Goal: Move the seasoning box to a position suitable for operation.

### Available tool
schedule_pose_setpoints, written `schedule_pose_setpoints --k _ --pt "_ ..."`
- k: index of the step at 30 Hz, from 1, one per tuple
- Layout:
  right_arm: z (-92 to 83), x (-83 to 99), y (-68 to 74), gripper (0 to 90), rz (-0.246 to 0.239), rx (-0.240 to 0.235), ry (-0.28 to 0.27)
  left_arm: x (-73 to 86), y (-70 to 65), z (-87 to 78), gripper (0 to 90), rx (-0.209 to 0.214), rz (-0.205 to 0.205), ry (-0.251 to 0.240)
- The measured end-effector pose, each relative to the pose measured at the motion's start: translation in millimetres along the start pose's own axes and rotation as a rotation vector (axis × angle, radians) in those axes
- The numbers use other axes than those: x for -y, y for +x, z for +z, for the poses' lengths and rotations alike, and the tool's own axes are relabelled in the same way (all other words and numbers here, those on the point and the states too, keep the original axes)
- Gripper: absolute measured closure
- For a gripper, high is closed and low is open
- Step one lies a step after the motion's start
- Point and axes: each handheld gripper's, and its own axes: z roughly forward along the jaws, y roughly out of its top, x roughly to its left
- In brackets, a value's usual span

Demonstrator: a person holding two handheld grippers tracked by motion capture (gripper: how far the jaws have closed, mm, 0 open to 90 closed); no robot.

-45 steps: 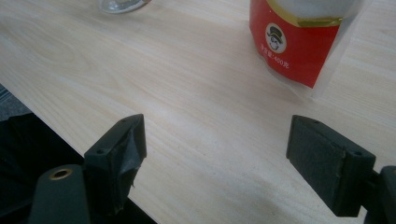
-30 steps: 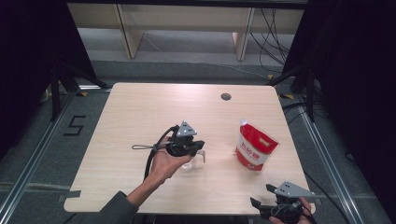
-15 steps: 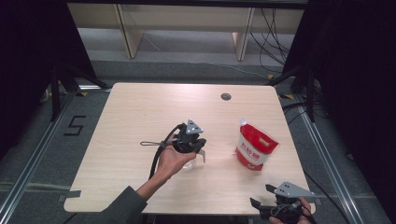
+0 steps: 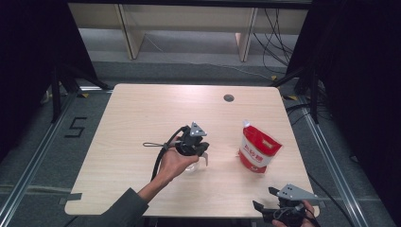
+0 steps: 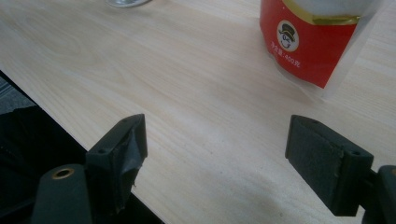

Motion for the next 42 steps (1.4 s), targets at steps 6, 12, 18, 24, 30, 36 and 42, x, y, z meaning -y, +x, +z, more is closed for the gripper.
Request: schedule_pose_setpoints --k 6,12,18,24,30,36,42 --pt "0.0 0.0 0.1 21.7 0.004 0.000 0.001 -0.7 -1.4 -0.7 89.2 0.011 0.003 0.016" --pt "-0.4 0.0 1.1 21.7 0.023 -0.011 0.004 0.3 -6.4 -3.2 89.2 0.033 0.030 0.029" --pt "-0.4 -0.1 -2.5 21.8 0.000 -0.004 -0.002 2.9 -13.3 -8.7 89.2 0.055 0.079 0.052" --pt "-0.3 -0.2 -1.6 21.8 0.005 -0.012 -0.002 8.2 -22.7 -16.1 89.1 0.075 0.133 0.068" --pt "-0.6 -0.2 -2.9 21.8 -0.004 0.001 -0.010 15.9 -30.6 -26.2 89.0 0.087 0.185 0.081" --pt "-0.7 0.1 -0.2 21.8 0.030 -0.007 0.008 23.1 -34.8 -33.5 88.5 0.089 0.217 0.079" --pt "-0.3 0.1 -0.9 21.8 0.030 -0.005 0.005 30.1 -38.0 -40.1 88.3 0.087 0.253 0.078"
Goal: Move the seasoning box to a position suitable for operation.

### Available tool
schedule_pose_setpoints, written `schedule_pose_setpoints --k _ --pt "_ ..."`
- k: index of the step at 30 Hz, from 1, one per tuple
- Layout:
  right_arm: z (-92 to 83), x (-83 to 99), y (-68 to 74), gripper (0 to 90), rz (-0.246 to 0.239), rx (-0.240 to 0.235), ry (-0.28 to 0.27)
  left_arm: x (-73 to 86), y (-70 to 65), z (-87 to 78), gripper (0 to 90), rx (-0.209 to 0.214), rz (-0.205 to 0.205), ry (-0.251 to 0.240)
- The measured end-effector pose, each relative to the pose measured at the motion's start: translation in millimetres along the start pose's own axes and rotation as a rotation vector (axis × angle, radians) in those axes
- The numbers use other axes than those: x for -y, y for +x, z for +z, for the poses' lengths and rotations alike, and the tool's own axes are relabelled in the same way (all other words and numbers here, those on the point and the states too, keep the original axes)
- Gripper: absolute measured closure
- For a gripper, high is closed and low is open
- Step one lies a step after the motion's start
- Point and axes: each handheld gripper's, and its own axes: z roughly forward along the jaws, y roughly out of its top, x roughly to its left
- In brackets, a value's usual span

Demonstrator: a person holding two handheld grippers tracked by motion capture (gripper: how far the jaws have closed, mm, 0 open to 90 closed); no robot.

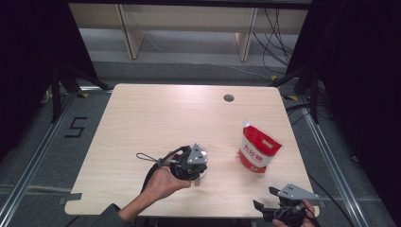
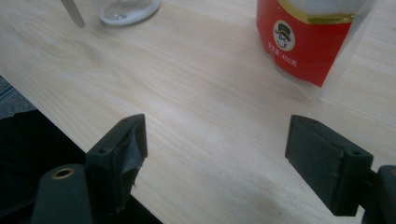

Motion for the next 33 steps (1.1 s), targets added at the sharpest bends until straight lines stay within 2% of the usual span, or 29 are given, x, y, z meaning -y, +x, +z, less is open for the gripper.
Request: schedule_pose_setpoints --k 1,2,4,8,10,12,13,14,15,16,17,18,21,23,25,27,28,30,33 --pt "0.2 0.0 -0.6 21.7 -0.007 -0.002 -0.004 1.5 -1.1 -0.7 88.3 0.002 -0.012 -0.007" --pt "-0.3 0.1 0.7 21.6 0.008 -0.004 0.001 2.8 -0.7 -2.2 88.2 0.001 -0.004 -0.004" --pt "0.0 0.0 1.2 21.6 0.005 -0.004 0.002 5.7 0.0 -5.8 88.1 -0.013 0.004 0.000" --pt "0.7 -0.1 0.9 21.6 0.004 -0.005 -0.007 10.0 -0.3 -10.3 88.1 -0.013 -0.007 -0.018" --pt "0.8 -0.1 0.2 21.6 -0.007 -0.001 -0.009 15.0 -1.8 -15.6 87.9 -0.002 -0.040 -0.022" --pt "1.0 0.1 0.4 21.5 -0.003 -0.002 -0.008 16.0 0.9 -16.4 87.9 -0.020 -0.002 -0.022" --pt "0.8 0.2 1.7 21.5 0.019 -0.014 0.005 16.2 -0.1 -16.4 87.8 -0.011 -0.009 -0.028" --pt "1.7 -0.1 -1.2 21.5 -0.012 -0.013 -0.007 16.8 -0.8 -17.2 87.3 -0.016 -0.006 -0.029" --pt "0.7 0.1 1.8 21.5 0.021 -0.010 0.003 17.0 -0.8 -17.6 87.1 -0.016 -0.006 -0.029" --pt "0.7 0.1 1.8 21.5 0.021 -0.010 0.003 17.0 -0.8 -17.6 87.0 -0.016 -0.006 -0.029" --pt "0.9 0.0 1.3 21.5 0.013 -0.013 0.000 17.3 0.5 -18.9 87.0 -0.034 0.009 -0.020" --pt "1.3 -0.2 -2.2 21.5 -0.028 0.004 -0.011 18.1 0.8 -19.8 85.6 -0.030 0.003 -0.025" --pt "1.5 -0.1 -1.2 21.5 -0.009 -0.014 -0.004 20.4 3.0 -22.0 85.5 -0.030 0.003 -0.018" --pt "2.1 0.0 -1.2 21.5 -0.014 -0.010 -0.005 21.9 2.7 -22.2 85.5 -0.017 -0.014 -0.037" --pt "2.2 -0.1 -1.6 21.5 -0.014 -0.009 -0.007 23.1 2.8 -22.9 85.4 -0.026 -0.014 -0.035" --pt "1.3 0.0 -0.1 21.5 0.006 -0.009 -0.002 24.7 1.3 -24.0 84.0 -0.031 -0.022 -0.048" --pt "2.0 -0.1 -1.2 21.5 -0.012 -0.009 -0.005 25.8 -0.4 -24.6 82.6 -0.025 -0.038 -0.069" --pt "1.9 -0.1 -1.3 21.5 -0.013 -0.009 -0.004 28.6 -3.7 -28.1 80.3 -0.022 -0.052 -0.101" --pt "1.7 -0.1 -1.4 21.1 -0.012 -0.019 -0.006 36.2 -6.3 -35.9 74.2 -0.004 -0.108 -0.150"
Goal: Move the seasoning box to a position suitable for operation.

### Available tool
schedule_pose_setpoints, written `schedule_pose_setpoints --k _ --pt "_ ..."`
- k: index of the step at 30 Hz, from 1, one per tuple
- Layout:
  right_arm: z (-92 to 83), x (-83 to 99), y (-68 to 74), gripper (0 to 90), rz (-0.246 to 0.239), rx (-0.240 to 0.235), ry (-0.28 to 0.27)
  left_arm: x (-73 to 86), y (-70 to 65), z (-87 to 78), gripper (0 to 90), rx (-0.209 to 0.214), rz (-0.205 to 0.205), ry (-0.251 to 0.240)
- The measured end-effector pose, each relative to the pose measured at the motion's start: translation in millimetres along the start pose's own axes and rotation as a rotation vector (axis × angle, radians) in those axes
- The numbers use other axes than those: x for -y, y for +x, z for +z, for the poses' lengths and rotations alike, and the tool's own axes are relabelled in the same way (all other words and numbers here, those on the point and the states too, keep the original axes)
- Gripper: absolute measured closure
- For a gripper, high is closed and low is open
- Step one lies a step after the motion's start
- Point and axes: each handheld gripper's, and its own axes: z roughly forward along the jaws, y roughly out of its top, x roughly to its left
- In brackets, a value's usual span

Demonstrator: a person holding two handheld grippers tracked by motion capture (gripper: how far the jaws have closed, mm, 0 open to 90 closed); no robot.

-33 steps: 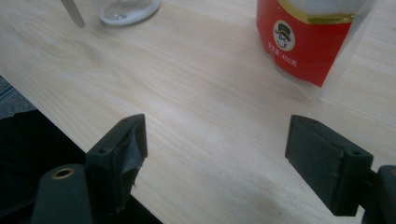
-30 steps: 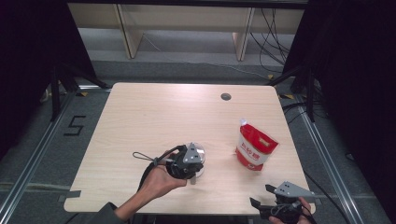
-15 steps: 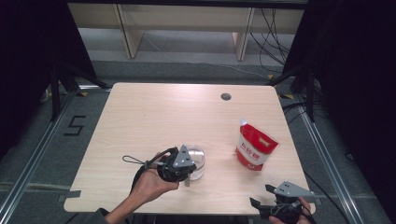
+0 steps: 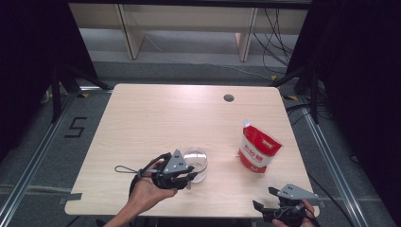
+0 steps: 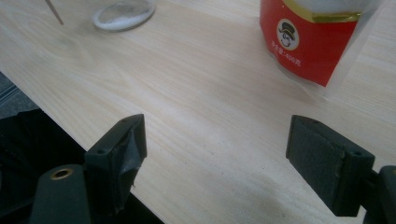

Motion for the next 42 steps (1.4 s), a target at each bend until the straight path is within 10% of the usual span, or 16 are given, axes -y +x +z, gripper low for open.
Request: schedule_pose_setpoints --k 13,42 --pt "1.4 -0.3 0.7 20.8 -0.031 -0.004 0.006 40.5 -4.4 0.8 57.2 -0.068 -0.189 -0.067" --pt "2.5 -0.3 2.4 20.6 -0.054 -0.014 0.023 62.0 3.1 19.1 63.7 -0.172 -0.221 -0.034"
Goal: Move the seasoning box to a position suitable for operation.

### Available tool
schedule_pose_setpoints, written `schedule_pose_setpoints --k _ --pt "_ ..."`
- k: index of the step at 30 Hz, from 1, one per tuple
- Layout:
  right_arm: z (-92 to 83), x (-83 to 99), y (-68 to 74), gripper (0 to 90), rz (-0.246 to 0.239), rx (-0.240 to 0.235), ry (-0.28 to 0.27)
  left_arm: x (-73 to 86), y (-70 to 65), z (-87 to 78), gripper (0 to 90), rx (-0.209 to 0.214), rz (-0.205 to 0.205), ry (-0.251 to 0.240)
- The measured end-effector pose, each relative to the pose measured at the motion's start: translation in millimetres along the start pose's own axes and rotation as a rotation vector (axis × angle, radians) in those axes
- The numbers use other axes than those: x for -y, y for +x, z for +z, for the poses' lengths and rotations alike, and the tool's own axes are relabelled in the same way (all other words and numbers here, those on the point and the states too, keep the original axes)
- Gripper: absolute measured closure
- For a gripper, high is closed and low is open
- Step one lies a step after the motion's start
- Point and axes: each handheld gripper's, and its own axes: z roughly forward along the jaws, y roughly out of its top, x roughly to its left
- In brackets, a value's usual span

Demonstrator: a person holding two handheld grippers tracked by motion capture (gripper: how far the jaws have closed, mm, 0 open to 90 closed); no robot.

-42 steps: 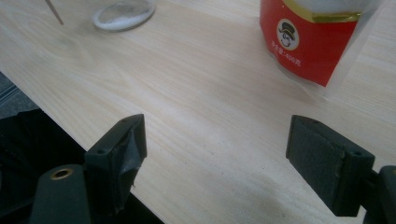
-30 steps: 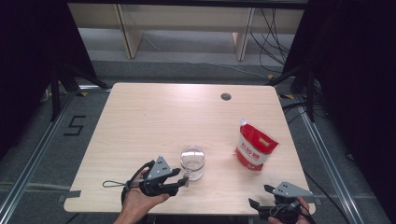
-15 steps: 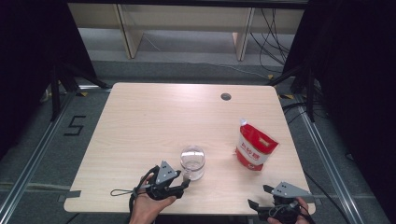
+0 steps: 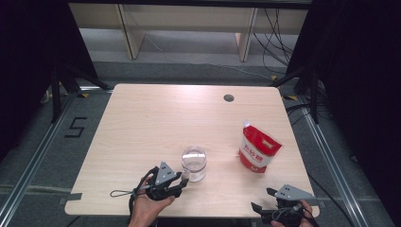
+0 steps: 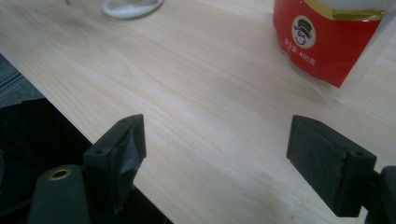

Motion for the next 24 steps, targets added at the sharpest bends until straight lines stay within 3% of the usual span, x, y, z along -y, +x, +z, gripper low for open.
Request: schedule_pose_setpoints --k 1,2,3,5,6,7,9,11,12,13,16,20,22,24 --pt "0.0 -0.1 0.1 20.6 -0.005 -0.001 -0.004 1.0 1.2 0.5 65.8 0.001 -0.024 -0.017" --pt "0.1 -0.2 0.1 20.6 -0.005 -0.002 -0.003 1.3 3.6 0.1 67.5 -0.002 -0.018 -0.021" --pt "-0.1 -0.3 0.0 20.6 -0.009 0.003 -0.003 0.8 8.1 -1.4 68.4 -0.011 0.017 -0.010" --pt "0.1 -0.2 0.5 20.6 0.004 -0.002 -0.001 0.5 12.7 -1.3 69.2 -0.029 0.025 -0.007" --pt "0.5 -0.1 0.3 20.7 -0.002 0.001 -0.003 0.7 14.8 -0.7 70.0 -0.031 0.022 -0.007" --pt "0.3 -0.2 0.4 20.8 -0.006 0.003 -0.004 1.7 17.1 1.0 70.3 -0.034 -0.006 -0.006" --pt "0.0 0.2 0.8 20.9 -0.004 0.009 -0.003 2.6 21.7 5.0 71.3 -0.039 -0.012 -0.012" --pt "0.4 0.5 3.0 20.9 0.034 -0.002 -0.001 1.0 26.9 6.6 71.3 -0.059 0.002 -0.008" --pt "0.6 0.4 2.2 20.9 0.026 -0.002 -0.003 1.2 27.7 8.7 71.7 -0.064 -0.022 -0.025" --pt "0.9 0.2 1.1 20.9 0.009 -0.005 -0.005 0.8 32.1 8.7 72.0 -0.076 -0.016 -0.013" --pt "1.1 0.1 1.0 20.9 0.002 -0.005 0.003 0.5 35.8 8.7 72.6 -0.069 -0.001 -0.011" --pt "1.5 0.5 4.0 20.8 0.043 -0.010 0.007 0.1 35.8 8.9 73.2 -0.068 0.025 -0.009" --pt "1.0 0.4 4.6 20.9 0.036 -0.008 0.008 1.3 38.0 10.2 73.2 -0.040 0.008 -0.031" --pt "2.0 0.1 2.0 20.8 0.007 -0.018 -0.002 1.0 40.1 9.6 73.4 -0.025 0.056 -0.021"
